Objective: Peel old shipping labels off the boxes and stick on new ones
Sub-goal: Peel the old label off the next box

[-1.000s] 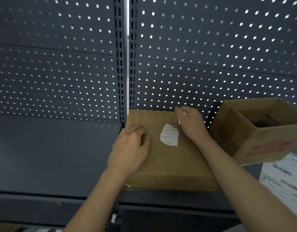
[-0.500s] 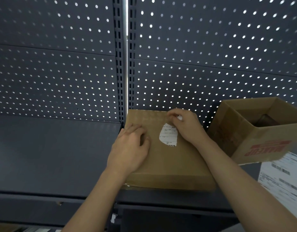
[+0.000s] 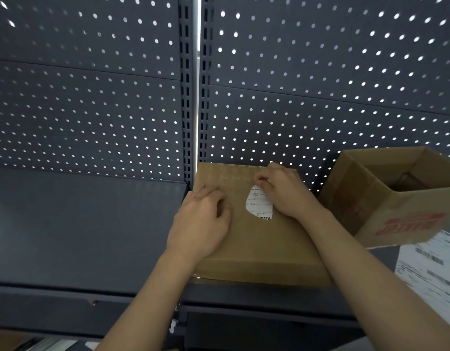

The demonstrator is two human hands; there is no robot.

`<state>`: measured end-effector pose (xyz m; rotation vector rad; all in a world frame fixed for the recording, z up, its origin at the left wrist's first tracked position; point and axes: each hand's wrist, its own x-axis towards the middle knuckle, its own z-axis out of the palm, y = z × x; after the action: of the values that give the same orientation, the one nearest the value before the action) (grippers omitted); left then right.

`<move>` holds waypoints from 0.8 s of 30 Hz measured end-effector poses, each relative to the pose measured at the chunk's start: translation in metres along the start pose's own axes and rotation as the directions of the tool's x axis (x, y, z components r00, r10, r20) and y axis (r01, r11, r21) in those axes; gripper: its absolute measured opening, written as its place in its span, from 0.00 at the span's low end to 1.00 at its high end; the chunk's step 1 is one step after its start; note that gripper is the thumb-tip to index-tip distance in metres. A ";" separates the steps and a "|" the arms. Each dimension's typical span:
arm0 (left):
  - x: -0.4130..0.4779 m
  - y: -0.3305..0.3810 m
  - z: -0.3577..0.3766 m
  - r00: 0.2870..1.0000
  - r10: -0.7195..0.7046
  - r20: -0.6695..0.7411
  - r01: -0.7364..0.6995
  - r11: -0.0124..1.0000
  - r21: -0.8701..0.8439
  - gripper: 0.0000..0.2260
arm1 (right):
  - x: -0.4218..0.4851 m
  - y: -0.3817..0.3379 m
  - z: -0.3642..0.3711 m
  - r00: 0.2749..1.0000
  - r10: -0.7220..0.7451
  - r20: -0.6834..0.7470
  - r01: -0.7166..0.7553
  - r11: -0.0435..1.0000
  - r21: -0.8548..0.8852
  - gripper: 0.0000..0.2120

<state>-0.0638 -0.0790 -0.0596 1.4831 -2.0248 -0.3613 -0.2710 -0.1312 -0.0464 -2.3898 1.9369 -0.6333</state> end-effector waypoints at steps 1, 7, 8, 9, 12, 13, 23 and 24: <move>0.000 0.000 0.000 1.000 -0.001 0.001 0.001 1.000 0.002 0.14 | 0.000 0.000 0.000 1.000 -0.010 -0.004 0.010 1.000 -0.001 0.09; 0.000 -0.001 0.001 1.000 0.017 -0.008 -0.017 1.000 0.000 0.13 | 0.000 0.000 -0.001 1.000 -0.007 0.019 0.007 0.999 0.039 0.08; 0.001 -0.001 0.001 1.000 0.018 -0.006 -0.018 1.000 0.001 0.13 | 0.000 0.000 -0.001 1.000 -0.005 0.024 0.004 0.999 0.043 0.08; 0.001 -0.001 0.001 1.000 0.019 -0.004 -0.019 1.000 0.002 0.13 | -0.001 0.001 -0.001 1.000 -0.003 0.028 0.001 0.999 0.046 0.07; 0.001 -0.001 0.001 1.000 0.022 -0.007 -0.022 1.000 0.004 0.13 | -0.002 0.002 -0.001 1.000 0.021 -0.001 -0.021 0.998 0.064 0.07; 0.001 -0.001 0.001 1.000 0.026 -0.007 -0.026 1.000 0.005 0.13 | -0.002 0.002 -0.001 0.999 0.030 -0.014 -0.029 0.997 0.068 0.07; 0.000 -0.001 0.001 1.000 0.015 0.000 -0.015 1.000 0.008 0.13 | 0.002 -0.001 0.007 0.998 -0.047 -0.033 0.040 0.983 -0.182 0.10; 0.000 -0.001 0.001 1.000 0.012 -0.003 -0.012 1.000 0.008 0.13 | 0.002 -0.002 0.006 0.998 -0.051 -0.030 0.044 0.982 -0.185 0.11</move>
<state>-0.0637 -0.0794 -0.0611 1.4744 -2.0345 -0.3463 -0.2674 -0.1343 -0.0512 -2.5556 2.0425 -0.5212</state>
